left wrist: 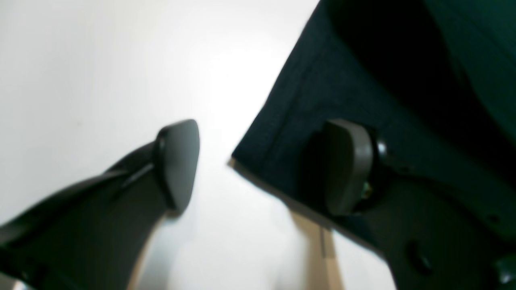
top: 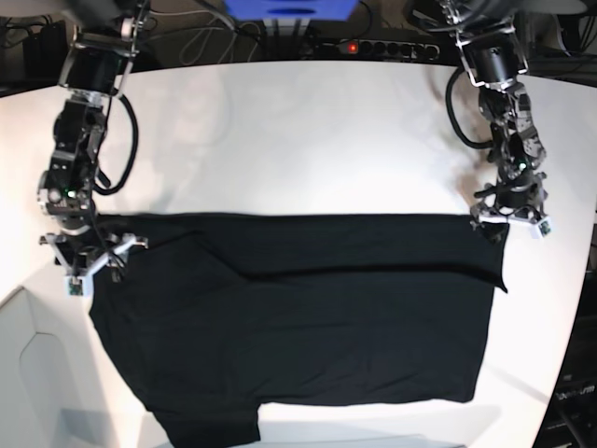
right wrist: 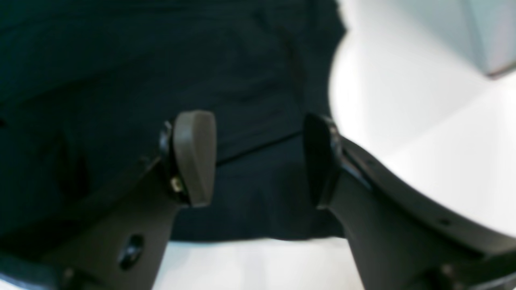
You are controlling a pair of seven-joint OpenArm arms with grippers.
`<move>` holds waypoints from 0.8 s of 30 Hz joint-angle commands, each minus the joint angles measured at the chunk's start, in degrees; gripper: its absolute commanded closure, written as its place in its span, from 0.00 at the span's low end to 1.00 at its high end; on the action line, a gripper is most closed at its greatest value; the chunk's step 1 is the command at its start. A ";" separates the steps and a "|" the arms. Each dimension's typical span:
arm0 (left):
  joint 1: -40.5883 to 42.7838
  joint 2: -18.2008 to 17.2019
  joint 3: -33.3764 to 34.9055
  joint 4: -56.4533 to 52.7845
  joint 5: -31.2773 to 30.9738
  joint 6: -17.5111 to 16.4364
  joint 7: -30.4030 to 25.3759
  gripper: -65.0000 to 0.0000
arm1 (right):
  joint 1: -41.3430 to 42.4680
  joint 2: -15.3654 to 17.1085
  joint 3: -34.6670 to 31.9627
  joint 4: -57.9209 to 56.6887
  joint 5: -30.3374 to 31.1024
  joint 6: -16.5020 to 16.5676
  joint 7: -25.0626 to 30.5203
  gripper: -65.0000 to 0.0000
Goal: Fold the T-shirt properly
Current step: 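Lift the shoulder edge with both grippers and pull it over the shirt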
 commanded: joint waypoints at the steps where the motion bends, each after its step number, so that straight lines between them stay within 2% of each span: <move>1: -0.17 -0.45 -0.09 0.19 -0.34 0.07 1.26 0.40 | 0.44 0.91 0.20 1.68 0.23 0.16 1.30 0.46; 5: -0.35 -0.45 -0.18 -0.16 -0.34 0.07 1.26 0.65 | -0.88 2.67 1.25 2.38 0.23 0.07 1.30 0.45; 8: -0.35 -0.36 -0.18 -0.25 -0.42 0.07 1.17 0.77 | -1.67 2.93 4.51 1.15 0.23 0.16 1.30 0.45; 13: -0.35 0.08 -0.18 -0.25 -0.42 0.07 1.17 0.78 | -1.32 3.28 7.23 -5.09 0.23 0.24 1.48 0.45; 19: -0.35 0.17 -0.09 -0.16 -0.42 0.07 1.17 0.78 | -1.67 3.64 7.50 -13.53 0.23 0.24 8.87 0.45; 21: -0.35 0.17 -0.09 -0.16 -0.42 0.07 1.17 0.86 | -1.67 4.60 7.41 -16.08 0.23 0.24 9.92 0.45; 23: -0.26 0.17 -0.09 -0.25 -0.42 0.07 1.17 1.00 | -1.67 4.69 7.50 -17.49 0.23 0.24 10.18 0.45; 24: -0.26 0.17 -0.09 -0.25 -0.42 0.07 1.35 1.00 | -1.67 4.78 7.50 -18.19 0.23 0.24 10.18 0.45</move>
